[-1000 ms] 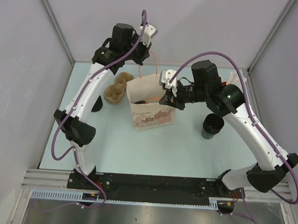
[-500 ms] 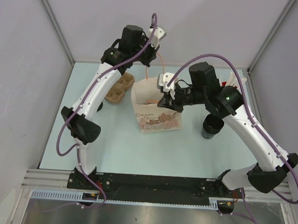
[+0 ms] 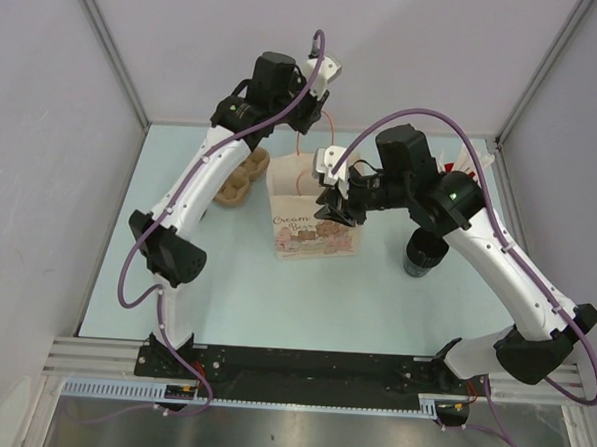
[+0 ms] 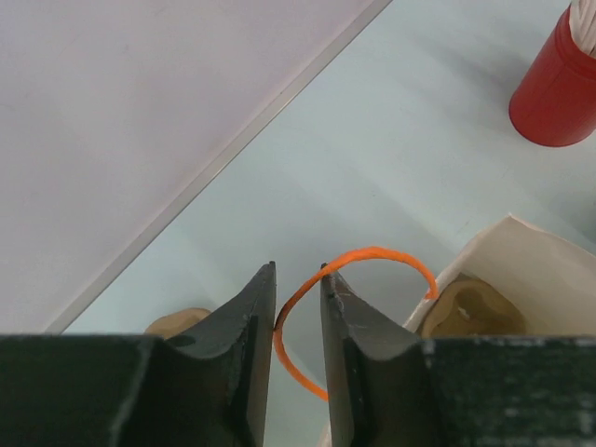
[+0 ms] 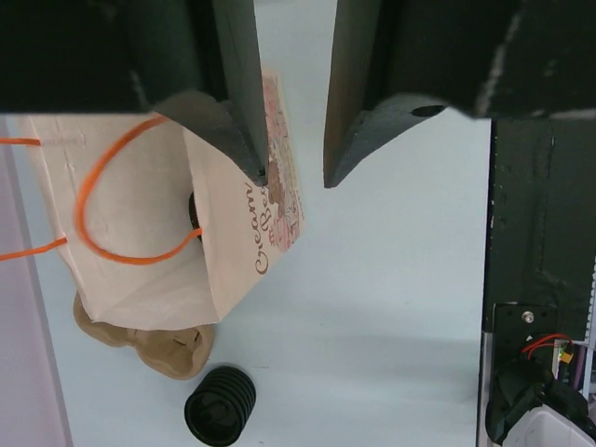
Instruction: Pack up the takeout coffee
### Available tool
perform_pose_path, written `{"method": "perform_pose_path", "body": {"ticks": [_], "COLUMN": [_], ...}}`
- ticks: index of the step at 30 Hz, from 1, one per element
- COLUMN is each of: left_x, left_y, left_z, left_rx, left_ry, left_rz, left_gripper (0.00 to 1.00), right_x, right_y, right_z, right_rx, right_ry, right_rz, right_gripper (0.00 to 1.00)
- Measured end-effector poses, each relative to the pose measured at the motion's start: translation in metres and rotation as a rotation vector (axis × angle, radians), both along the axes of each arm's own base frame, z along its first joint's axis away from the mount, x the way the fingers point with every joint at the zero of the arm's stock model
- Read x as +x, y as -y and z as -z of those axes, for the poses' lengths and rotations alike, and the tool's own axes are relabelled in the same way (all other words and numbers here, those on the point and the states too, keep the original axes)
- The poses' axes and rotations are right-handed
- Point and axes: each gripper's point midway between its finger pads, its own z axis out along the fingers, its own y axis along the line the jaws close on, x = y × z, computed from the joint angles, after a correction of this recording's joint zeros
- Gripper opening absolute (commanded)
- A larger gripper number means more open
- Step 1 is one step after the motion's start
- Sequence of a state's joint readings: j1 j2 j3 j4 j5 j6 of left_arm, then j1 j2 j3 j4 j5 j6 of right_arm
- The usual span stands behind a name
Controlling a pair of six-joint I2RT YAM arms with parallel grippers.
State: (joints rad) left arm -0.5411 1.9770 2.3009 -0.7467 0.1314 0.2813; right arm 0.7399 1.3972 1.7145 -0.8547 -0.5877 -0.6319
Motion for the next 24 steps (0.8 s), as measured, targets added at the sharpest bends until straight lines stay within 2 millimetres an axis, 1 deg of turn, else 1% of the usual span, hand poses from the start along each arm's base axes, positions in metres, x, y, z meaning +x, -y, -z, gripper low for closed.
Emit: {"method": "perform_pose_path", "body": {"ticks": [2, 3, 4, 5, 6, 7, 8, 9, 10, 11, 12, 14, 16, 18, 19, 20, 22, 23, 24], "left_x": [0.002, 0.002, 0.002, 0.003, 0.003, 0.003, 0.002, 0.002, 0.000, -0.003, -0.006, -0.014, -0.025, -0.041, -0.046, -0.056, -0.070, -0.078, -0.086], "left_y": [-0.001, -0.001, -0.002, -0.003, -0.004, -0.005, -0.007, -0.010, -0.013, -0.018, -0.024, -0.038, -0.059, -0.083, -0.093, -0.108, -0.128, -0.138, -0.147], "left_z": [-0.001, -0.001, -0.001, -0.001, -0.002, -0.004, -0.006, -0.010, -0.015, -0.022, -0.030, -0.048, -0.071, -0.090, -0.096, -0.103, -0.107, -0.105, -0.098], "left_rx": [0.006, 0.008, 0.011, 0.014, 0.014, 0.016, 0.013, 0.008, 0.002, -0.008, -0.016, -0.038, -0.062, -0.086, -0.096, -0.108, -0.120, -0.122, -0.122], "left_ry": [0.011, 0.012, 0.013, 0.016, 0.018, 0.022, 0.025, 0.030, 0.036, 0.043, 0.056, 0.080, 0.117, 0.146, 0.158, 0.172, 0.184, 0.184, 0.172], "left_rz": [-0.003, -0.006, -0.010, -0.013, -0.016, -0.018, -0.021, -0.026, -0.031, -0.038, -0.043, -0.060, -0.086, -0.118, -0.132, -0.152, -0.180, -0.196, -0.210], "left_gripper": [0.49, 0.57, 0.62, 0.67, 0.78, 0.82, 0.87, 0.95, 0.99, 0.99, 0.99, 0.99, 1.00, 0.99, 0.99, 0.99, 0.99, 0.99, 0.99], "right_x": [0.002, 0.002, 0.004, 0.005, 0.007, 0.010, 0.014, 0.019, 0.024, 0.027, 0.031, 0.037, 0.037, 0.041, 0.044, 0.050, 0.067, 0.078, 0.088], "right_y": [0.001, 0.002, 0.003, 0.005, 0.007, 0.011, 0.015, 0.022, 0.029, 0.034, 0.044, 0.061, 0.077, 0.093, 0.102, 0.113, 0.139, 0.153, 0.165], "right_z": [0.000, 0.000, 0.000, 0.000, -0.001, -0.005, -0.009, -0.015, -0.022, -0.027, -0.039, -0.058, -0.071, -0.081, -0.086, -0.089, -0.087, -0.083, -0.080], "right_rx": [-0.001, -0.003, -0.004, -0.006, -0.004, 0.001, 0.008, 0.019, 0.031, 0.039, 0.061, 0.092, 0.113, 0.131, 0.143, 0.154, 0.166, 0.171, 0.179], "right_ry": [0.002, 0.003, 0.003, 0.004, 0.004, 0.006, 0.011, 0.019, 0.027, 0.036, 0.055, 0.096, 0.130, 0.162, 0.183, 0.196, 0.204, 0.198, 0.189], "right_rz": [0.005, 0.008, 0.012, 0.018, 0.025, 0.037, 0.052, 0.073, 0.096, 0.112, 0.140, 0.192, 0.240, 0.307, 0.345, 0.397, 0.523, 0.589, 0.640], "right_gripper": [0.44, 0.48, 0.55, 0.59, 0.61, 0.67, 0.70, 0.72, 0.78, 0.80, 0.83, 0.86, 0.90, 0.92, 0.93, 0.94, 0.94, 0.93, 0.93]}}
